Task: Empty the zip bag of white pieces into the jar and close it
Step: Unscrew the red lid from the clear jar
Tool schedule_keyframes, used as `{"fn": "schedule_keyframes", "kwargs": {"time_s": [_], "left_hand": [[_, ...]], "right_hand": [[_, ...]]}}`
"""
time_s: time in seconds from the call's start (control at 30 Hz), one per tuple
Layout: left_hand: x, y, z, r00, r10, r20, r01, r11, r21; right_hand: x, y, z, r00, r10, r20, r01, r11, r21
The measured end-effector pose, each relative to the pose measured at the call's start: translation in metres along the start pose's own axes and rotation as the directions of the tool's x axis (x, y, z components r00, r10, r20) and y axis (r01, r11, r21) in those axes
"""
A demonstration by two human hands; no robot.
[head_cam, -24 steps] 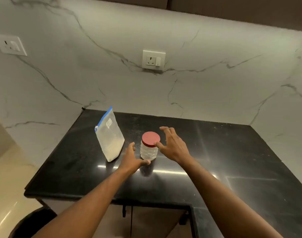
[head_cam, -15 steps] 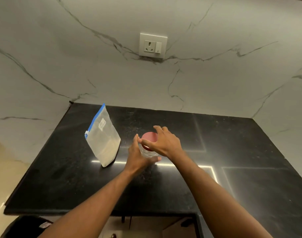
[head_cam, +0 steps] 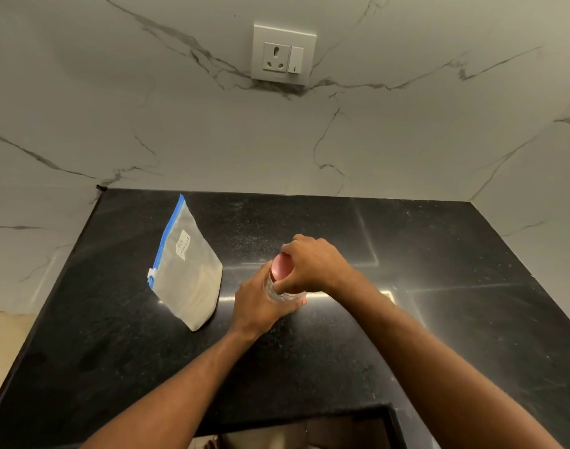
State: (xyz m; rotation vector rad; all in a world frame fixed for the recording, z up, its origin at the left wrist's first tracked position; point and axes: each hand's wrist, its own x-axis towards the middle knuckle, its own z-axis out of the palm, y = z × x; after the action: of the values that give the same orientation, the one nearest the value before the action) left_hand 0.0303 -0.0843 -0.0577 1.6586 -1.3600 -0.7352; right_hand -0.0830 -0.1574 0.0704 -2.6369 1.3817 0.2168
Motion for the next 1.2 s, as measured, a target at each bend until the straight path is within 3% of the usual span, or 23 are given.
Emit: {"fn": "schedule_keyframes", "kwargs": {"time_s": [0.13, 0.23, 0.3, 0.37, 0.43, 0.57, 0.7, 0.8, 0.83, 0.93, 1.0, 1.1, 1.2], "left_hand": [[-0.001, -0.003, -0.003, 0.999, 0.025, 0.026, -0.025, 1.000, 0.017], [0.001, -0.005, -0.004, 0.999, 0.027, 0.044, -0.027, 1.000, -0.001], [0.004, -0.008, -0.004, 0.998, 0.020, 0.052, -0.020, 1.000, -0.012], [0.004, -0.011, -0.003, 0.999, 0.015, 0.042, -0.015, 1.000, -0.003], [0.003, -0.010, -0.002, 0.999, 0.018, 0.030, -0.019, 0.999, 0.028], [0.006, -0.007, 0.000, 0.999, 0.042, 0.030, -0.043, 0.999, 0.032], [0.004, -0.009, 0.001, 0.998, 0.053, 0.029, -0.054, 0.997, 0.048], [0.006, -0.010, 0.001, 0.998, 0.047, 0.042, -0.048, 0.999, 0.025], [0.007, -0.009, 0.001, 0.998, 0.047, 0.036, -0.047, 0.999, 0.013], [0.008, -0.006, 0.001, 0.999, 0.047, 0.001, -0.047, 0.999, -0.012], [0.005, -0.007, 0.002, 0.999, 0.042, -0.010, -0.042, 0.999, -0.003], [0.003, -0.009, 0.003, 0.999, 0.030, 0.014, -0.030, 0.999, 0.014], [0.003, -0.010, 0.002, 1.000, 0.013, 0.024, -0.015, 0.999, 0.047]], "right_hand": [[0.004, 0.010, -0.018, 0.945, -0.205, 0.254, 0.190, 0.978, 0.083], [0.003, 0.010, -0.027, 0.946, -0.252, 0.202, 0.212, 0.957, 0.199], [0.002, 0.003, -0.027, 0.991, -0.120, 0.053, 0.123, 0.991, -0.047], [0.000, -0.005, -0.019, 1.000, 0.028, -0.011, -0.030, 0.957, -0.288], [0.000, -0.012, -0.006, 0.998, 0.065, 0.002, -0.061, 0.945, -0.320], [0.001, -0.009, -0.005, 0.997, -0.006, 0.073, 0.016, 0.990, -0.142], [0.006, 0.003, -0.019, 0.923, -0.259, 0.284, 0.294, 0.952, -0.085], [0.009, 0.011, -0.030, 0.909, -0.357, 0.216, 0.332, 0.932, 0.146], [0.012, 0.012, -0.031, 0.940, -0.304, 0.154, 0.289, 0.951, 0.109], [0.014, 0.008, -0.019, 0.995, -0.083, 0.049, 0.094, 0.951, -0.295], [0.013, 0.004, -0.005, 0.997, -0.049, 0.056, 0.064, 0.942, -0.330], [0.011, 0.005, -0.007, 0.981, -0.162, 0.107, 0.184, 0.955, -0.234], [0.007, 0.005, -0.016, 0.899, -0.389, 0.201, 0.434, 0.849, -0.302]]}}
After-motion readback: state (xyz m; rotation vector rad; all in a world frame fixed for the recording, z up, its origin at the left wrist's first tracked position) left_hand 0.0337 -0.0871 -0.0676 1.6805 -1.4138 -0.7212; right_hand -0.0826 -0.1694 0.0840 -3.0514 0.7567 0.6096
